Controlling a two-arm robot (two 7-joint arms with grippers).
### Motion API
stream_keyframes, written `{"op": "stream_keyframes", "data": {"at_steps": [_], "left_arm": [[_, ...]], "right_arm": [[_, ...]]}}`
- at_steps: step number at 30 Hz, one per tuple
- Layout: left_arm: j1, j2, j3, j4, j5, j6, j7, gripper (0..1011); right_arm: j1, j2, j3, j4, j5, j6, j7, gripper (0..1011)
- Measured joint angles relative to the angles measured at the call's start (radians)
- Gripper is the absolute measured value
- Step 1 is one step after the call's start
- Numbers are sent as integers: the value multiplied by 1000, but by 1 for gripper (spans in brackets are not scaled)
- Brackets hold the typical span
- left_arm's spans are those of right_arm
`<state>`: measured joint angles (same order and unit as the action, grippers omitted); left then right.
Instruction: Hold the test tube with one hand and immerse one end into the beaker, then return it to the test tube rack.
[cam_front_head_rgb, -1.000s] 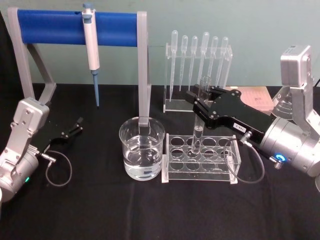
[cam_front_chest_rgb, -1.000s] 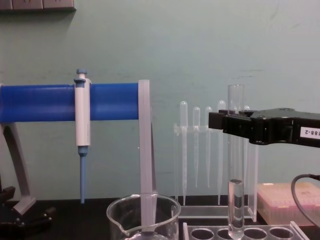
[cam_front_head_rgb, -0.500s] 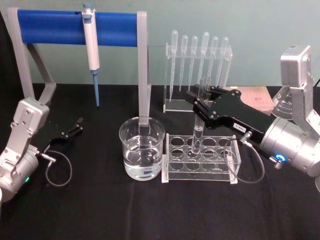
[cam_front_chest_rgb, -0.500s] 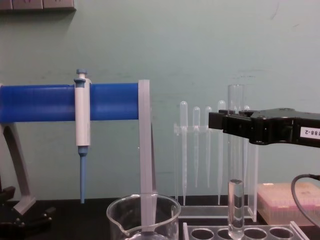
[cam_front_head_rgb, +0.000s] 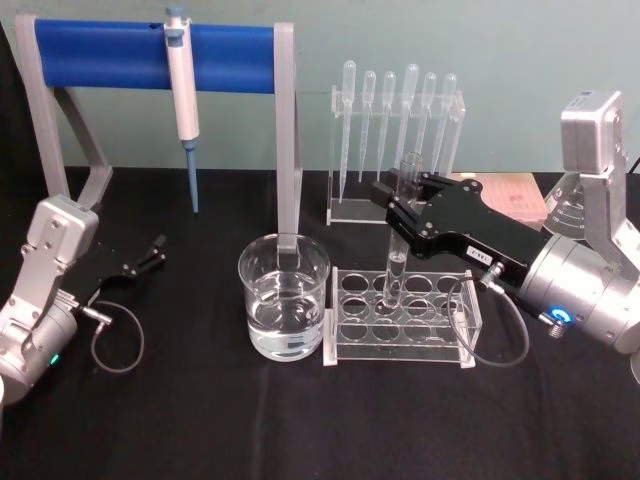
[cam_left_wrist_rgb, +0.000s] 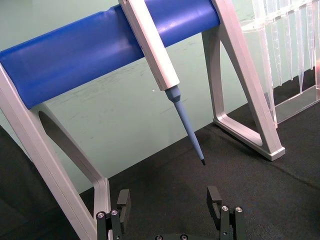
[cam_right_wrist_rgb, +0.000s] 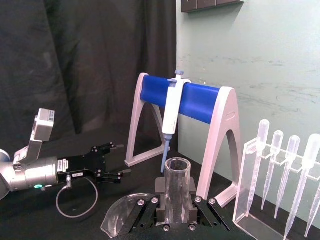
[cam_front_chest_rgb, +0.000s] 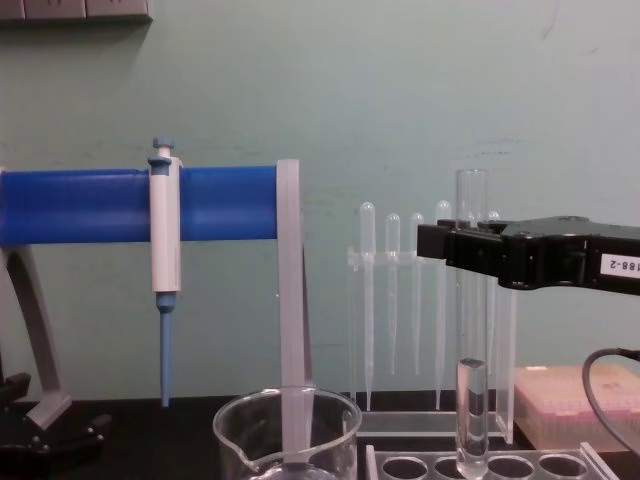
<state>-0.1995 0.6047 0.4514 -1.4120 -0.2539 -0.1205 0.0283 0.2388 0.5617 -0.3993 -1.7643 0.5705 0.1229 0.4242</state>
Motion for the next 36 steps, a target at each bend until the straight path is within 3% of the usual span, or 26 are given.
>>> {"op": "stream_keyframes", "data": {"at_steps": [8, 14, 23, 31, 36], "left_arm": [[0, 0, 0, 0, 0, 0, 0, 1000], [0, 0, 0, 0, 0, 0, 0, 1000], [0, 0, 0, 0, 0, 0, 0, 1000], [0, 0, 0, 0, 0, 0, 0, 1000], [0, 0, 0, 0, 0, 0, 0, 1000]], "right_arm": [[5, -1, -2, 0, -3, 5, 0, 224], [52, -19, -25, -5, -19, 34, 3, 225], [174, -88, -86, 43, -21, 60, 42, 224], [238, -151, -137, 138, -18, 35, 64, 224], [258, -184, -174, 201, -53, 7, 63, 224]]}}
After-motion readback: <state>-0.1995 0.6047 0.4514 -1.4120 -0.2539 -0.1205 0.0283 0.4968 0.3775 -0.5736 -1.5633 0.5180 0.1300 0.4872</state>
